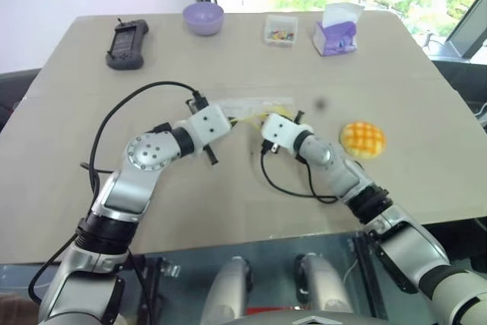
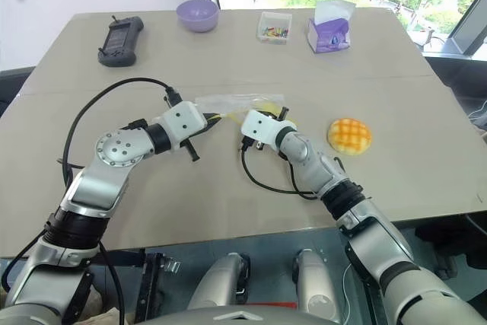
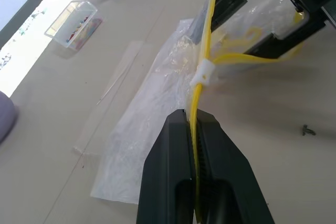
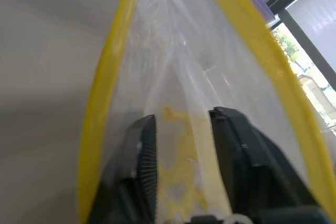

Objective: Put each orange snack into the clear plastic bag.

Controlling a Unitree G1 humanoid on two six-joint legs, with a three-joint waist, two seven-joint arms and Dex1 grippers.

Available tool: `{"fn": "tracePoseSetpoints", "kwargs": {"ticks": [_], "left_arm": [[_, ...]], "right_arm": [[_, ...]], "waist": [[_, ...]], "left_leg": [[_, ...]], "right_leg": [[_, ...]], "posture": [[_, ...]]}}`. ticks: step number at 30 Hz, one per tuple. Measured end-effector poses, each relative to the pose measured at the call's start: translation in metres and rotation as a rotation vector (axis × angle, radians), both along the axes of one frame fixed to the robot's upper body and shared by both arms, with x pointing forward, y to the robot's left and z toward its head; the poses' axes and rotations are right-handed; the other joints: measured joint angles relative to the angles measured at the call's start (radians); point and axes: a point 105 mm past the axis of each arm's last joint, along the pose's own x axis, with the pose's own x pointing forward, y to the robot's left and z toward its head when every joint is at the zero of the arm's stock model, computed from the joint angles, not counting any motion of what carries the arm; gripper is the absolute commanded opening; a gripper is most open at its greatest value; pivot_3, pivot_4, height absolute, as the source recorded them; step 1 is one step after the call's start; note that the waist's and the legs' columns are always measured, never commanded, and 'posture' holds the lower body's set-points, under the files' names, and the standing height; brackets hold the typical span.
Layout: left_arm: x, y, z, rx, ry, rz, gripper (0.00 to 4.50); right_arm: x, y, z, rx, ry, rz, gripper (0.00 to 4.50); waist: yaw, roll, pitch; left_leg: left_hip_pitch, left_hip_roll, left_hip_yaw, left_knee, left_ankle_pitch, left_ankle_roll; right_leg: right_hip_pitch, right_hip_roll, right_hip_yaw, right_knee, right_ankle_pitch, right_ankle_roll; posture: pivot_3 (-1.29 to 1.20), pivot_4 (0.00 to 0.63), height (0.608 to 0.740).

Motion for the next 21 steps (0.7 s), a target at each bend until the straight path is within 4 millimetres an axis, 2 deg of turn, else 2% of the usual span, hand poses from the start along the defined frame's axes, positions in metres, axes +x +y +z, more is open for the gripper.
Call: {"fn": "tracePoseSetpoints", "kwargs": {"ticks": [1, 3, 4, 8, 14, 16, 17, 20, 21], "left_arm": [[0.000, 0.000, 0.000, 0.002, 0.001, 0.000, 0.00], [0.000, 0.000, 0.000, 0.003, 0.002, 0.000, 0.00], [0.001, 0.000, 0.000, 0.003, 0.005, 0.002, 0.00], [0.004, 0.004, -0.003, -0.008, 0.040, 0.044, 0.00], [0.013, 0.010, -0.002, -0.043, 0.075, 0.119, 0.00], [0.015, 0.010, -0.002, -0.053, 0.077, 0.127, 0.00], [0.015, 0.010, -0.001, -0.054, 0.076, 0.128, 0.00], [0.020, 0.010, 0.001, -0.066, 0.073, 0.141, 0.00], [0.020, 0.011, 0.001, -0.066, 0.074, 0.145, 0.00]], "right_arm": [[0.000, 0.000, 0.000, -0.004, -0.008, 0.003, 3.50], [0.000, 0.001, 0.000, -0.011, -0.023, 0.006, 4.21], [0.000, 0.001, 0.002, -0.014, -0.040, 0.007, 4.41], [0.002, -0.008, 0.008, -0.049, -0.078, 0.014, 4.41], [-0.007, -0.037, 0.025, 0.001, -0.051, 0.009, 4.41], [-0.011, -0.054, 0.033, 0.048, -0.019, -0.015, 4.41], [-0.011, -0.056, 0.034, 0.053, -0.017, -0.018, 4.41], [-0.017, -0.089, 0.041, 0.157, 0.062, -0.106, 4.41], [-0.017, -0.095, 0.042, 0.174, 0.074, -0.127, 4.41]], "waist": [[0.000, 0.000, 0.000], [0.000, 0.000, 0.000], [0.000, 0.000, 0.000], [0.002, 0.000, 0.000], [0.003, 0.000, 0.000], [0.004, 0.000, 0.000], [0.004, 0.000, 0.000], [0.010, 0.000, 0.000], [0.011, 0.000, 0.000]], "left_leg": [[0.000, 0.000, 0.000, 0.000, 0.000, 0.000], [0.000, 0.000, 0.000, 0.000, 0.000, 0.000], [0.000, 0.000, 0.000, 0.000, 0.000, 0.000], [0.000, 0.001, 0.000, 0.000, 0.000, 0.000], [0.000, 0.001, 0.000, 0.000, 0.000, 0.000], [0.000, 0.001, 0.000, 0.000, 0.000, 0.000], [0.000, 0.001, 0.000, 0.000, 0.000, 0.000], [0.000, 0.001, 0.000, 0.000, 0.000, 0.000], [0.000, 0.001, 0.000, 0.000, 0.000, 0.000]], "right_leg": [[0.000, 0.000, 0.000, 0.000, 0.000, 0.000], [0.000, 0.000, 0.000, 0.000, 0.000, 0.000], [0.000, 0.000, 0.000, 0.000, 0.000, 0.000], [0.000, 0.001, -0.003, 0.001, 0.000, 0.000], [0.000, 0.001, -0.002, 0.001, 0.000, 0.000], [0.000, 0.001, -0.002, 0.001, 0.000, 0.000], [0.000, 0.001, -0.002, 0.001, 0.000, 0.000], [0.001, 0.001, -0.002, 0.001, 0.000, 0.000], [0.001, 0.001, -0.002, 0.001, 0.000, 0.000]], "posture": [[0.00, 0.150, 0.740], [0.00, 0.150, 0.740], [0.00, 0.150, 0.740], [0.00, 0.150, 0.740], [0.00, 0.150, 0.740], [0.00, 0.150, 0.740], [0.00, 0.150, 0.740], [0.00, 0.150, 0.740], [0.00, 0.150, 0.740]]}}
